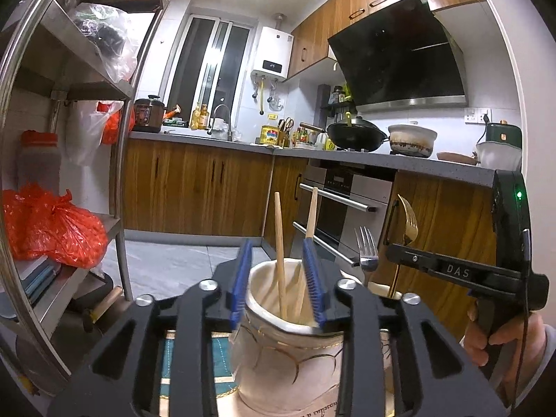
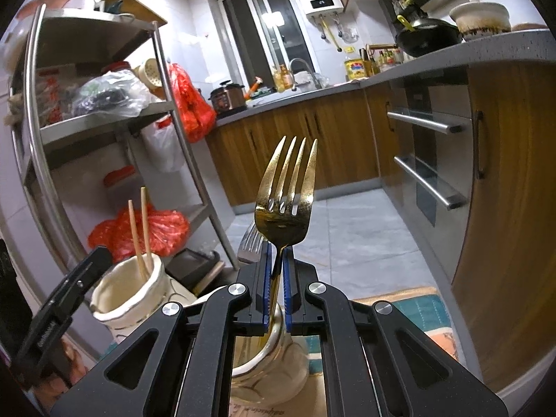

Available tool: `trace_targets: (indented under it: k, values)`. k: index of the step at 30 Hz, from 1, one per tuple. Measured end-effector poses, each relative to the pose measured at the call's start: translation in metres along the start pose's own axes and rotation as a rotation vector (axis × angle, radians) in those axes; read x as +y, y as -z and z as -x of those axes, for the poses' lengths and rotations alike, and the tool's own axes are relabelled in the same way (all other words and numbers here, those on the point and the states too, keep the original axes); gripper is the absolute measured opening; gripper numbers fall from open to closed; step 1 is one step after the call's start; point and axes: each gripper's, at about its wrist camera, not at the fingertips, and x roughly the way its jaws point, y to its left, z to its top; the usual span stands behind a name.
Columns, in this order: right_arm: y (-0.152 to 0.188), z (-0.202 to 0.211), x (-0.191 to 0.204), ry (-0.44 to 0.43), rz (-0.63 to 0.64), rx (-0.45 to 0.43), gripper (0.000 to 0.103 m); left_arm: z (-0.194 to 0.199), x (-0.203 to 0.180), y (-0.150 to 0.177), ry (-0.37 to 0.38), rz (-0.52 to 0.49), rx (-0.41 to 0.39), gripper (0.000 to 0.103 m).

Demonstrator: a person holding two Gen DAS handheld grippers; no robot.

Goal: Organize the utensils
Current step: 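Release the chopstick into the tall holder while the right tool releases the fork into the short holder, then move both open tools back over the remaining utensils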

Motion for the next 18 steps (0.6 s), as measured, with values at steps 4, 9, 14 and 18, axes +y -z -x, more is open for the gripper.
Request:
trace_targets:
  k: [4, 9, 14, 18]
  values:
    - [-0.001, 0.001, 0.000, 0.001, 0.003, 0.000, 0.017, 0.000, -0.001, 0.000, -0.010, 0.001, -0.003, 0.043]
    - [-0.004, 0.008, 0.001, -0.007, 0.004, -0.017, 0.037, 0.002, -0.002, -0.001, -0.026, -0.009, -0.019, 0.057]
    - [-0.009, 0.020, 0.000, -0.011, -0.002, -0.042, 0.064, 0.004, -0.006, -0.001, -0.053, -0.035, -0.039, 0.071]
    - [-0.013, 0.033, 0.004, -0.019, 0.008, -0.061, 0.085, 0.011, -0.005, -0.002, -0.078, -0.037, -0.063, 0.084]
